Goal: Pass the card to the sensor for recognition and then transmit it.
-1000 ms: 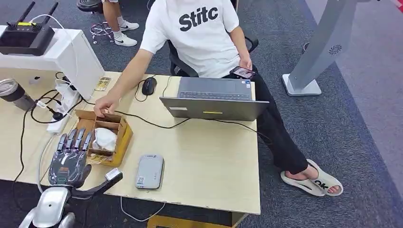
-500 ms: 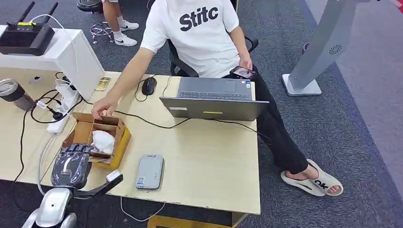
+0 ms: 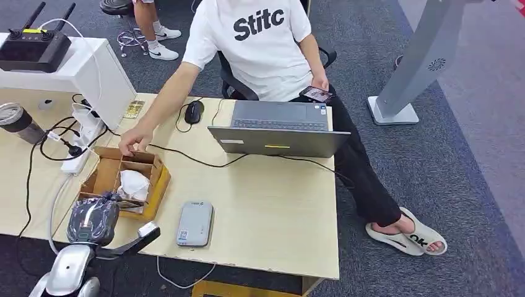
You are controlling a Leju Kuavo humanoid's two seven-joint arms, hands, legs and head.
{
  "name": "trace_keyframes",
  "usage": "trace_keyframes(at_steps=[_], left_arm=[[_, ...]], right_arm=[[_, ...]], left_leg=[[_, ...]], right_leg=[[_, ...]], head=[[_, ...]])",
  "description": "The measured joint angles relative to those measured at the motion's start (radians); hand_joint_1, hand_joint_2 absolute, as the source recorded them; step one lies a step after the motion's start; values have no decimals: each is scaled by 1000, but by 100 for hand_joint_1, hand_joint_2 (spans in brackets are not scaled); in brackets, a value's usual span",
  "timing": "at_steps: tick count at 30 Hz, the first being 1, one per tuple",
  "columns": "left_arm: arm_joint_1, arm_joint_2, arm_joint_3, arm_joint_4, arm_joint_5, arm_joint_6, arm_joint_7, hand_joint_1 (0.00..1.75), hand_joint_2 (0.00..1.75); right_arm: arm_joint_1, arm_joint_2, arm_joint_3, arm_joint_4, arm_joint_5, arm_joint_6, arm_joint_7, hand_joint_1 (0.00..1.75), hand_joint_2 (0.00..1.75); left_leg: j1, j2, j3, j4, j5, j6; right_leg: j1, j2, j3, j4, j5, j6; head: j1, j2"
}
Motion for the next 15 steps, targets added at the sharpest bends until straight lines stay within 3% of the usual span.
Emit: trace_keyframes(at_steps=[8, 15], left_arm=[[0, 3, 16, -16, 25, 24, 2, 175, 175], [-1, 67, 87, -170, 36, 81, -6, 175, 175]], right_arm=[[0, -2, 0, 0, 0, -1, 0, 0, 175], [1, -2, 0, 0, -3, -6, -2, 0, 175]], left_leg=[[0, 0, 0, 0, 0, 0], [1, 0, 0, 0, 0, 0]], right_leg=[[0, 0, 0, 0, 0, 0], [1, 0, 0, 0, 0, 0]], head=[[0, 0], [0, 0]])
